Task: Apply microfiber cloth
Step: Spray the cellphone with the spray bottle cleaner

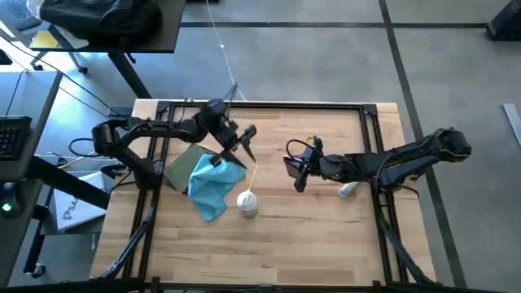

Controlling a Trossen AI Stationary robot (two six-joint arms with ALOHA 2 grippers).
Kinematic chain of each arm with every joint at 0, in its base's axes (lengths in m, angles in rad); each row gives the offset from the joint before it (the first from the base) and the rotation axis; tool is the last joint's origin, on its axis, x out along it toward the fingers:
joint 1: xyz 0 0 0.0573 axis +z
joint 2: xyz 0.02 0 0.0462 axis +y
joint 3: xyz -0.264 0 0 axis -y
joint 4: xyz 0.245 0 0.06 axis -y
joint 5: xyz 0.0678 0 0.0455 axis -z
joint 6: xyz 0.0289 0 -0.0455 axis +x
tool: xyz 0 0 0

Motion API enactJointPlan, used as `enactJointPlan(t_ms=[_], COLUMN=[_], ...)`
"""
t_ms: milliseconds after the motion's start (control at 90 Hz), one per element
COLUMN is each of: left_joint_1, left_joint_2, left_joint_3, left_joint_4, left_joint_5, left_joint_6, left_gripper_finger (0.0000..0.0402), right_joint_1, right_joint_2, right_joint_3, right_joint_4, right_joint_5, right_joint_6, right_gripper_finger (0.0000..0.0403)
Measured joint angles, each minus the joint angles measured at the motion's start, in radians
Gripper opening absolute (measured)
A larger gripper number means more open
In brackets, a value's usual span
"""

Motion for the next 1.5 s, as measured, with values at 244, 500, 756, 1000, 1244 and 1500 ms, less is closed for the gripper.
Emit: enactJointPlan(t_ms=[244,500,756,1000,1244,1500], left_joint_1=[-0.138,-0.182,-0.182,-0.188,-0.231,-0.234], left_joint_2=[-0.024,-0.024,-0.032,-0.098,-0.106,-0.106], left_joint_3=[0.0,0.0,0.0,0.0,0.0,0.0], left_joint_4=[-0.178,-0.181,-0.18,-0.222,-0.312,-0.312], left_joint_5=[-0.213,-0.304,-0.297,-0.303,-0.346,-0.37], left_joint_6=[0.179,0.184,0.177,0.179,0.23,0.237], left_gripper_finger=[0.0024,0.001,0.0001,0.0,0.0,0.0], right_joint_1=[-0.001,-0.001,0.0,0.0,0.0,0.001], right_joint_2=[0.043,0.09,0.092,0.091,0.091,0.091], right_joint_3=[0.0,0.0,0.0,0.0,0.0,0.0], right_joint_4=[0.015,0.044,0.057,0.079,0.075,0.075], right_joint_5=[0.0,-0.031,-0.039,-0.038,-0.039,-0.043], right_joint_6=[0.0,0.003,-0.001,-0.009,-0.011,-0.008], right_gripper_finger=[0.0,0.0,0.0,0.0,0.0,0.0])
